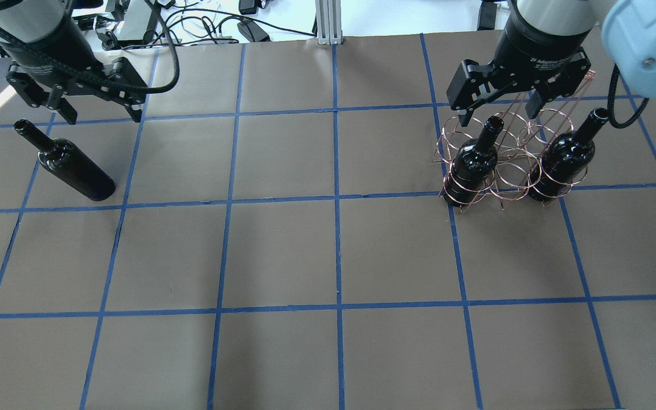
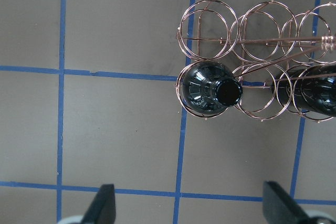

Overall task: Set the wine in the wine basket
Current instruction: 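Lower the left gripper over the neck of the lying wine bottle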

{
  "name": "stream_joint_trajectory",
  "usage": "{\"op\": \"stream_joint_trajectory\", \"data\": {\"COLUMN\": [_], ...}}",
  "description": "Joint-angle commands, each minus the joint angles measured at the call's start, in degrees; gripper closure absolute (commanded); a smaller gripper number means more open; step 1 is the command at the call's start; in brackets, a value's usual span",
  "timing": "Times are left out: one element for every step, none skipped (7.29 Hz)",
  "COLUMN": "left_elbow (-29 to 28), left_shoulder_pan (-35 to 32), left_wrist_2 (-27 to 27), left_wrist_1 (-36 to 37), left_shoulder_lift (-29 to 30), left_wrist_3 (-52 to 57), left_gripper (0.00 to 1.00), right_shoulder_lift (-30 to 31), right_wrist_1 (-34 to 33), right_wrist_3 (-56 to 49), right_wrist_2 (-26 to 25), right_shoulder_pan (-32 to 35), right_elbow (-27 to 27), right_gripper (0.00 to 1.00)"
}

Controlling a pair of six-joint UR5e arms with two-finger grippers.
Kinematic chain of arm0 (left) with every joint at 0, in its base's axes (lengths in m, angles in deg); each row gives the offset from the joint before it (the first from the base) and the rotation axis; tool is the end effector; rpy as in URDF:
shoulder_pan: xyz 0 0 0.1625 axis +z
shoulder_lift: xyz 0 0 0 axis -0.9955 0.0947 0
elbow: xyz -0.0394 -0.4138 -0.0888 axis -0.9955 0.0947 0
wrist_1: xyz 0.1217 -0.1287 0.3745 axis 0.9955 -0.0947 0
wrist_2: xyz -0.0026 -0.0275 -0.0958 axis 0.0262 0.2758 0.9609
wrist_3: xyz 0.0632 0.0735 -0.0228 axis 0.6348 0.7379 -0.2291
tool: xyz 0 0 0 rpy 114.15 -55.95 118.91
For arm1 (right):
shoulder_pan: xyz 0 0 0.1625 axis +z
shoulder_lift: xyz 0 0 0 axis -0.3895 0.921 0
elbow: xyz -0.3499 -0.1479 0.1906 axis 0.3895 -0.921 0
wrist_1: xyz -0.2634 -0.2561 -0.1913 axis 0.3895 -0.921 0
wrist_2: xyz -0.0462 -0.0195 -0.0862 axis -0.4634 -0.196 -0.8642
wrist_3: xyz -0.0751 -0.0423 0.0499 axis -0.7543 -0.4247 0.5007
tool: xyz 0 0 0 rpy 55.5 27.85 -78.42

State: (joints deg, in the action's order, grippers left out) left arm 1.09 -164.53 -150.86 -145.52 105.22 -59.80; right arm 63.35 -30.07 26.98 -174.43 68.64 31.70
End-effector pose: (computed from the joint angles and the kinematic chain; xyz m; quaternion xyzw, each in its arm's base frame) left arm -0.0322 -0.5326 0.4981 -0.0207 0.9986 -0.0111 0.0464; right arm 0.1466 -0.4910 0.5081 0.0350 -0.9992 0.0168 0.0002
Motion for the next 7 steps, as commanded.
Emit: {"op": "stream_joint_trajectory", "data": {"left_elbow": [0.1,0.79,0.71,-0.42,-0.6,-0.6,-0.69], "left_shoulder_pan": [13.37,16.99,17.9,18.0,17.91,17.82,17.82], "left_wrist_2": [-0.84,-0.92,-0.49,0.13,1.18,2.49,3.03], "left_wrist_1": [2.06,4.24,6.52,6.98,8.9,9.0,9.35], "left_shoulder_lift": [3.41,5.87,8.33,10.61,12.64,13.01,13.01], "left_wrist_3": [17.38,24.62,25.04,25.04,24.87,24.78,25.04], "left_gripper": [0.0,0.0,0.0,0.0,0.0,0.02,0.08], "right_shoulder_lift": [-0.26,-0.18,-0.18,-0.17,-0.35,-0.35,-0.44], "right_wrist_1": [-0.61,-0.36,-0.36,0.16,0.26,0.26,0.17], "right_wrist_3": [1.21,1.39,1.39,2.17,3.14,3.15,3.06], "right_wrist_2": [0.36,0.54,0.63,0.54,0.46,0.63,0.63], "right_shoulder_pan": [-0.07,0.02,0.02,0.02,0.02,0.02,-0.07], "right_elbow": [0.0,0.0,0.0,0.0,0.09,0.18,0.44], "right_gripper": [0.0,0.0,0.0,0.0,0.0,0.0,0.0]}}
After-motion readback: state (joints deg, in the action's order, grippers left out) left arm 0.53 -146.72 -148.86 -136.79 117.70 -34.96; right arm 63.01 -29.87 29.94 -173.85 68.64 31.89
